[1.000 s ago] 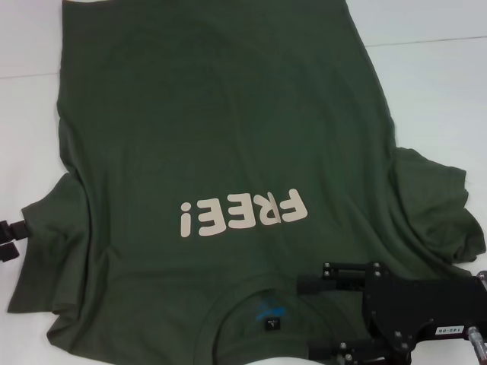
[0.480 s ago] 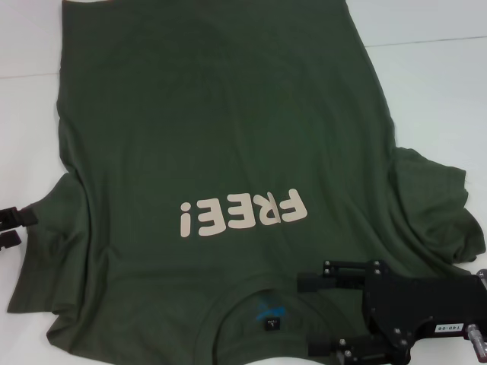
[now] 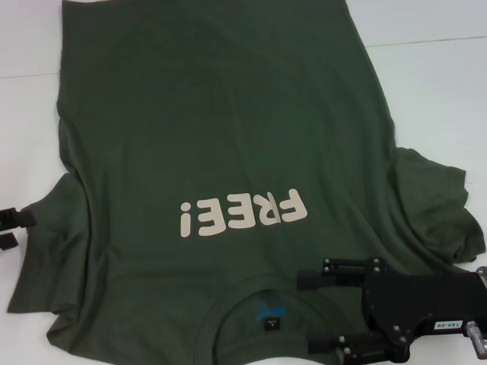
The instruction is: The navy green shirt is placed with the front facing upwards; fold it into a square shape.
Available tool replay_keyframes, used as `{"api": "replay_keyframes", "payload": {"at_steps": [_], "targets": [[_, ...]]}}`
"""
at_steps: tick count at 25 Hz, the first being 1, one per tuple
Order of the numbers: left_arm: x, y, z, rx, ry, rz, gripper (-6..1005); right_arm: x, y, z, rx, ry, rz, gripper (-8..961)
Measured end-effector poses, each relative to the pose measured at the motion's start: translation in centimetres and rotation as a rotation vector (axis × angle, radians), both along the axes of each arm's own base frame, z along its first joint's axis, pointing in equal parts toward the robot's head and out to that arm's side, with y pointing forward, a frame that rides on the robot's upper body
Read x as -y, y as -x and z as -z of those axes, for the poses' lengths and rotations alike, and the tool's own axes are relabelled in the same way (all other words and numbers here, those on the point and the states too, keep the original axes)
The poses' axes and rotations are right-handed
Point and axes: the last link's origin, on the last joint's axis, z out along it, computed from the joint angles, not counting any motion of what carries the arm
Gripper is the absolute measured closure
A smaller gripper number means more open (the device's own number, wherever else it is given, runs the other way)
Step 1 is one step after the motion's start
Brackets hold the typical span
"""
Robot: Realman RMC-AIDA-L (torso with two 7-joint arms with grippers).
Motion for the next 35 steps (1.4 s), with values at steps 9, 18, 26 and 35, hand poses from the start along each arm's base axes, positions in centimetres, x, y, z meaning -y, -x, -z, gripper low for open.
{"api": "replay_keyframes", "payload": {"at_steps": [9,18,26,35], "targets": [[-0.5,-0.3,0.9,-0.019,0.037,-0.001,372,-0.2,0.1,0.0,0.002,0.007,0.004,137],[-0.6,-0.1,1.1,-0.033,0.046,-0.018,371,-0.2,0.1,0.0,0.002,0.006,0.005,136],[-0.6,-0.2,1.4,-0.033,0.063,-0.019,372,-0.2,0.0,-0.1,0.003,0.006,0.005,137],[-0.8,-0.5,2.0,-0.023,0.080,-0.010,371,-0.1,0.0,-0.1,0.004,0.006,0.008,137]]}}
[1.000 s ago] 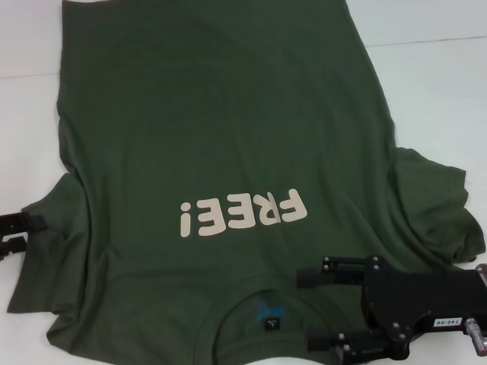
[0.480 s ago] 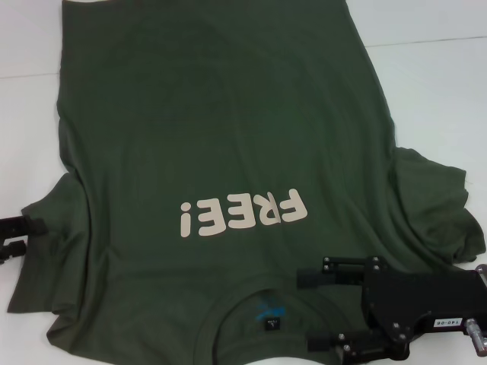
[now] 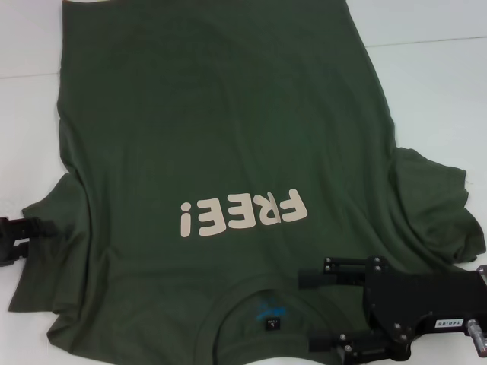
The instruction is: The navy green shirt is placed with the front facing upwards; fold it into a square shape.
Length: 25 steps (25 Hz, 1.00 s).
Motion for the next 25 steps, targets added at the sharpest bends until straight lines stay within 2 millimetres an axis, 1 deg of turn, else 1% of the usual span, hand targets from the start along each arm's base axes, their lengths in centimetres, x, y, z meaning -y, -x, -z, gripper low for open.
{"api": "replay_keyframes", "payload": {"at_steps": [7,14,20,25], "targets": [[-0.22,-0.36,0.36,-0.016,0.034,0.019,371,0.00,-0.05,-0.05,0.002,-0.001,0.001,136],[-0.10,-0.21,0.28,-0.032,0.059,0.014,372,-0.02,-0.05,-0.06,0.001,-0.002,0.001,137],[-0.02,-0.24,0.28,-0.040,0.076,0.016,557,-0.15,0.03,-0.09,0.002,-0.003,-0.002,137],[-0.03,-0.30,-0.27,-0.036,0.070,0.028,788,-0.18,0.02,-0.12,0.002,-0.004,-0.003,137]]}}
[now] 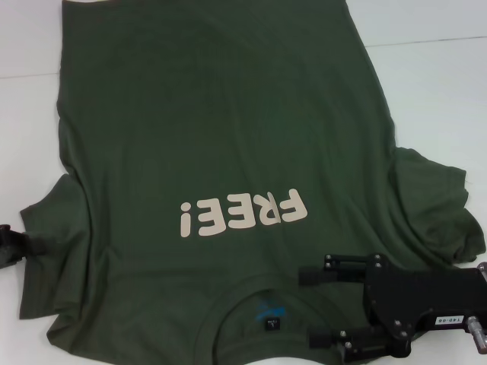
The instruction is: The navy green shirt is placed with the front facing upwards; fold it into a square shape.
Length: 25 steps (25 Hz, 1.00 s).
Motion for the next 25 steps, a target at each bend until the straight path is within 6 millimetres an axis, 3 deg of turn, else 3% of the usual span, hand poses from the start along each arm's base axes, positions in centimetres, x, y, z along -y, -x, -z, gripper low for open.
{"api": "replay_keyframes", "payload": {"at_steps": [3,14,25], "targets": [[0.1,-0.2,-0.2,0.008,0.014,0.007,969,-0.1,0.0,0.0,0.000,-0.002,0.000,137],[-0.2,-1.9,-1.3,0.121,-0.006,0.056,968,-0.3,0.0,0.0,0.009,-0.010,0.000,136],[-1.3,-5.2,1.4,0.239,-0.019,0.125,967,-0.4,0.0,0.0,0.014,-0.011,-0.003,136]]}}
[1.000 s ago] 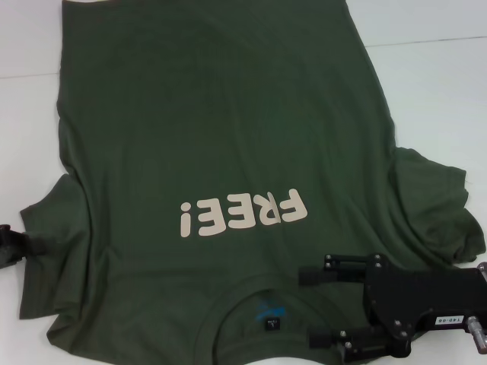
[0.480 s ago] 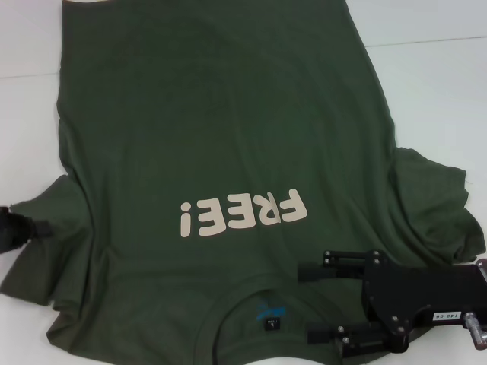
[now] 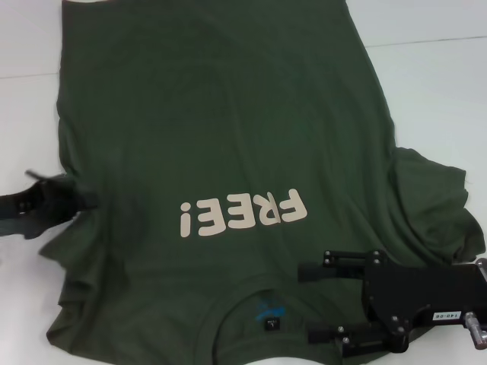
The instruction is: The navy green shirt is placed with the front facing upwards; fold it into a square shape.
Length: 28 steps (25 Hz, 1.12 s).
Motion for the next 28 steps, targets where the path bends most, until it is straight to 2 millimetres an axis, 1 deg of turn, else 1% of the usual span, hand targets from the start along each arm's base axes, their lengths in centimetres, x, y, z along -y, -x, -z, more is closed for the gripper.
{"api": "replay_keyframes", "payload": {"at_steps": [4,9,18,22,28], "targets": [[-0.3,-0.7,1.2,0.010,0.003,0.004,964,0.0,0.0,0.1,0.001,0.003,0.000,137],[-0.6,-1.2,2.2,0.017,-0.001,-0.005,961,0.1,0.0,0.1,0.000,0.003,0.000,137],[-1.3,-2.2,4.8,0.012,0.013,-0.011,955,0.1,0.0,0.2,0.002,0.002,0.004,136],[-1.2,-1.7,4.8,0.002,0.005,-0.029,882,0.1,-0.1,0.2,0.002,0.002,0.006,136],[-0.6,-0.6,3.5,0.006,-0.006,-0.044,773,0.1,-0.1,0.2,0.002,-0.001,0.008,137]]}}
